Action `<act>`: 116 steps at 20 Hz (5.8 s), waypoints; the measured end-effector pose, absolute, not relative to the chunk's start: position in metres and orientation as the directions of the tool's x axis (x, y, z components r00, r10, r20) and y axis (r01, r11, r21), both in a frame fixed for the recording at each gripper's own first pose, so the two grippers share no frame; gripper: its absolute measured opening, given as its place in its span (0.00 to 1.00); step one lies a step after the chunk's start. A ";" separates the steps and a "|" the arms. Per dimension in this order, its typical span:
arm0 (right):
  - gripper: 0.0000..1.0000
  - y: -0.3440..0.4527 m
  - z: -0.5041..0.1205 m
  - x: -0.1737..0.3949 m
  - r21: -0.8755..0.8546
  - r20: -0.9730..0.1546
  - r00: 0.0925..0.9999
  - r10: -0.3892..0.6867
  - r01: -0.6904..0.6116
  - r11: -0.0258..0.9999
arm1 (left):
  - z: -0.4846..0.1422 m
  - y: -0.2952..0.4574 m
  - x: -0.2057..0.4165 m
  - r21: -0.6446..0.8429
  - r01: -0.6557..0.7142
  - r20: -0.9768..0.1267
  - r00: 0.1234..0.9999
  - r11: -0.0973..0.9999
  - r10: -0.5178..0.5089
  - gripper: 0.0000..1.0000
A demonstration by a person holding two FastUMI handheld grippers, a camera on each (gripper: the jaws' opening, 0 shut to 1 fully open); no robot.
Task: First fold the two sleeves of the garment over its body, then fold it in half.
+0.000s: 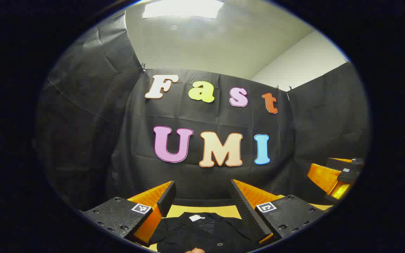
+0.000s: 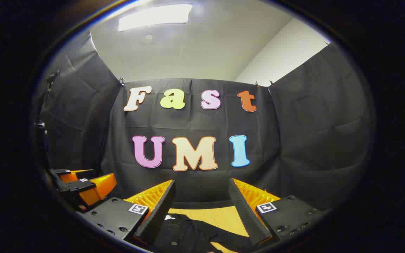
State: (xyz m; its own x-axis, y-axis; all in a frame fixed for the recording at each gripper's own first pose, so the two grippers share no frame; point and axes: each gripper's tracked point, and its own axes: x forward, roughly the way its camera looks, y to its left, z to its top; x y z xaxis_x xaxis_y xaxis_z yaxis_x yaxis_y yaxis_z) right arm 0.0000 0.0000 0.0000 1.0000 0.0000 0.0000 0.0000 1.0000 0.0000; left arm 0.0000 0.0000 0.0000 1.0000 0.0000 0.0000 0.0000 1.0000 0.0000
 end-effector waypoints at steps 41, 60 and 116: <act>0.96 -0.146 -0.075 0.050 -0.104 -0.157 0.978 -0.135 0.119 0.987 | -0.011 -0.014 0.007 0.071 -0.077 -0.016 0.997 0.994 0.078 0.95; 0.98 -0.271 -0.314 0.008 -0.180 -0.658 0.742 -0.131 0.013 0.984 | -0.031 -0.069 0.003 0.137 -0.147 -0.043 0.987 0.980 0.154 0.95; 0.02 0.068 -0.232 0.112 0.145 -0.597 0.729 0.334 -0.311 0.939 | -0.030 0.220 -0.079 0.201 -0.526 -0.046 0.837 0.826 0.545 0.95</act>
